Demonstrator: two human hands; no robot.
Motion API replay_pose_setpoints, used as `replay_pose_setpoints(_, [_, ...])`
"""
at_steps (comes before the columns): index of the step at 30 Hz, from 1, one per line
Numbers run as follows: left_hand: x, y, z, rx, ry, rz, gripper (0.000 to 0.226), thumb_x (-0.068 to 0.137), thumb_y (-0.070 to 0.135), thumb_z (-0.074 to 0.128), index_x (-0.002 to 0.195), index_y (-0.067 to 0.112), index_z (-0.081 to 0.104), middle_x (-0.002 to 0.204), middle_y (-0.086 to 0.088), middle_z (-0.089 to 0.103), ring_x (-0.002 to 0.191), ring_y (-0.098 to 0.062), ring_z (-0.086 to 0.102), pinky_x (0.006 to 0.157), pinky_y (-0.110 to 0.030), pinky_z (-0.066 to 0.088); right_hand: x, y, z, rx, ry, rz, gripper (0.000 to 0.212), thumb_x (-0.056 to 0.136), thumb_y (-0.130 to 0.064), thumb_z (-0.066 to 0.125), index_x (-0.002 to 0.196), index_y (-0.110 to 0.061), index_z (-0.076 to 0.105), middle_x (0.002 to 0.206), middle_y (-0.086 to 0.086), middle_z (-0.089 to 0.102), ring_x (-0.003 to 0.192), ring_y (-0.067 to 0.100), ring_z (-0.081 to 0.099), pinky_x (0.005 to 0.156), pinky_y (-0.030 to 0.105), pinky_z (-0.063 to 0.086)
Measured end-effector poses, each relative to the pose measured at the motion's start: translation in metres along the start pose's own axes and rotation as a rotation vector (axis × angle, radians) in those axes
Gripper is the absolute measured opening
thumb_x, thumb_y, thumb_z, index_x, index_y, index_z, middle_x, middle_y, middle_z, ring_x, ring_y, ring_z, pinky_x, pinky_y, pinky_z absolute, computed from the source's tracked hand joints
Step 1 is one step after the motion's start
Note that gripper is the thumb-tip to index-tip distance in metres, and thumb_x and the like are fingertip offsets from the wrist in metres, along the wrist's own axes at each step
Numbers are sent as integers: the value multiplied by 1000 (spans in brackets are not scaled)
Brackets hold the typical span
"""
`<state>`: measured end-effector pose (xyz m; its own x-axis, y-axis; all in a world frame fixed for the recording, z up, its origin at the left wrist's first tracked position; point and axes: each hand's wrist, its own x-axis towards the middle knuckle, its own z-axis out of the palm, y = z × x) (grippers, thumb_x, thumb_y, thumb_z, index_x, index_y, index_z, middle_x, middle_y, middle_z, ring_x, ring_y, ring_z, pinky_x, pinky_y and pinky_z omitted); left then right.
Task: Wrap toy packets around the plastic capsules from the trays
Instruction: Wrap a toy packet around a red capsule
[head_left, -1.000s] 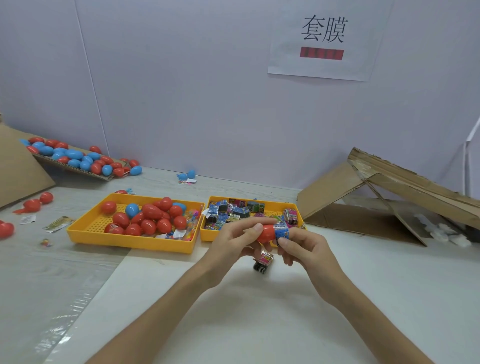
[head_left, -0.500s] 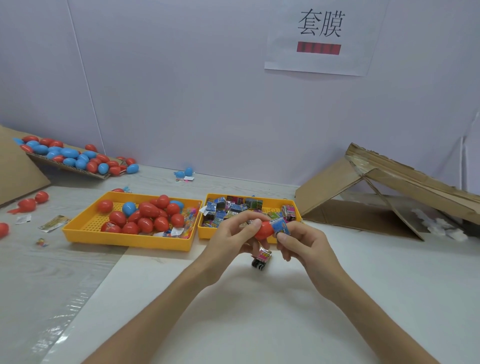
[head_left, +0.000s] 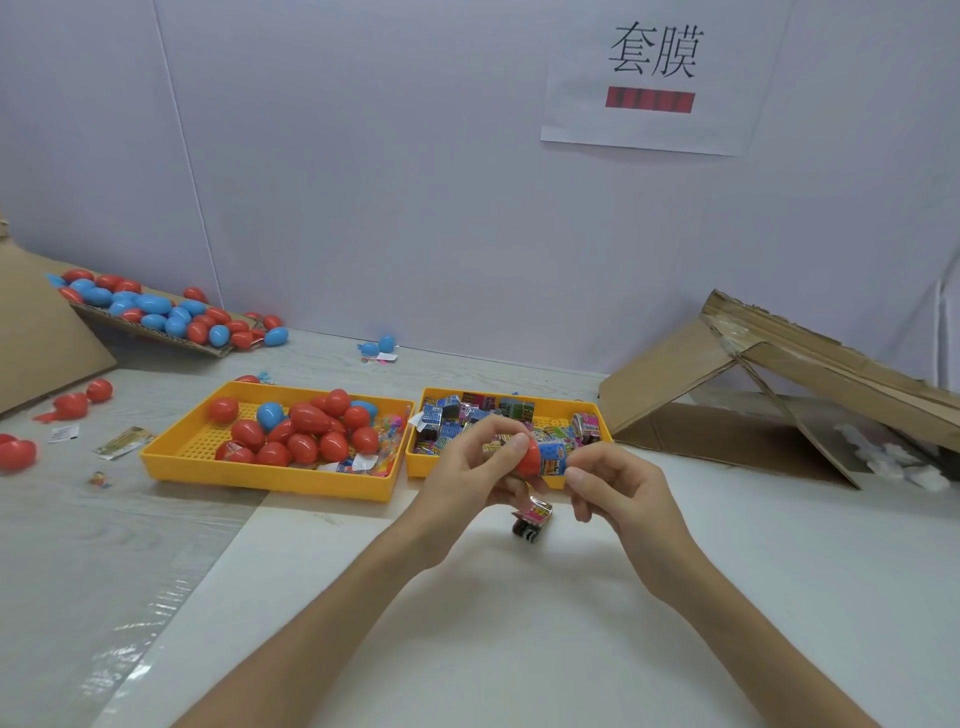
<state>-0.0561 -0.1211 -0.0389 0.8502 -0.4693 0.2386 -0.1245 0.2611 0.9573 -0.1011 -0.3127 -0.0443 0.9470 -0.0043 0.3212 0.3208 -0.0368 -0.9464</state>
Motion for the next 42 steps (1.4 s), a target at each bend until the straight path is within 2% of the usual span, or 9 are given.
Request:
replay_pose_setpoints(4, [0, -2, 1, 23, -5, -16, 32, 93, 36, 58, 109, 8, 57, 75, -5, 70, 66, -21, 66, 69, -31, 58, -2, -3, 3, -45, -5, -12, 1, 80, -23, 72, 80, -23, 73, 67, 5, 62, 57, 17, 53, 57, 25, 46])
replay_pose_setpoints(7, [1, -3, 1, 37, 2, -26, 28, 96, 34, 56, 106, 8, 57, 76, -9, 72, 67, -23, 67, 68, -31, 58, -3, -5, 4, -74, -15, -25, 3, 80, -23, 71, 78, -23, 72, 66, 2, 63, 57, 16, 53, 56, 24, 46])
replay_pose_setpoints(11, [1, -3, 2, 47, 11, -41, 35, 92, 41, 56, 99, 6, 54, 79, -14, 74, 66, -23, 68, 66, -29, 59, -3, -8, 5, -98, -31, -43, 7, 83, -23, 77, 77, -23, 73, 68, 4, 64, 57, 16, 53, 57, 24, 46])
replay_pose_setpoints(15, [2, -5, 3, 67, 11, -42, 35, 93, 41, 54, 96, 7, 51, 79, -14, 75, 67, -25, 69, 66, -29, 59, -3, -6, 4, -100, -30, -46, 18, 89, -10, 70, 77, -22, 73, 68, 2, 64, 57, 16, 53, 57, 22, 46])
replay_pose_setpoints(20, [2, -5, 3, 92, 14, -20, 34, 93, 42, 54, 93, 8, 51, 80, -16, 75, 64, -24, 69, 63, -27, 57, -3, -7, 3, -79, -26, -19, 8, 83, -21, 70, 76, -22, 74, 68, 3, 64, 58, 16, 52, 57, 23, 46])
replay_pose_setpoints(25, [2, -5, 4, 106, 11, -10, 34, 92, 42, 55, 90, 8, 49, 79, -16, 75, 57, -20, 68, 59, -25, 56, -1, -3, 0, -40, -25, 5, 6, 84, -15, 71, 79, -18, 73, 69, 6, 62, 59, 19, 50, 59, 25, 44])
replay_pose_setpoints(32, [2, -4, 2, 115, 41, -13, 37, 93, 40, 55, 96, 3, 50, 78, -15, 76, 59, -22, 70, 59, -27, 57, -4, -5, 6, -113, -26, -11, 5, 81, -25, 70, 82, -24, 75, 67, -1, 65, 57, 14, 49, 58, 22, 44])
replay_pose_setpoints(37, [3, -5, 2, 119, 71, 3, 28, 101, 30, 52, 95, 3, 49, 77, -18, 75, 58, -24, 69, 57, -27, 57, -4, -6, 7, -98, -10, 0, 12, 86, -15, 75, 78, -24, 75, 66, 0, 64, 57, 17, 48, 57, 22, 44])
replay_pose_setpoints(42, [2, -6, 2, 132, 79, 7, 26, 102, 27, 53, 92, 4, 49, 77, -18, 75, 59, -24, 70, 58, -28, 58, -4, -7, 7, -93, -29, 2, 11, 87, -15, 71, 77, -20, 74, 67, 4, 63, 58, 17, 49, 57, 21, 45])
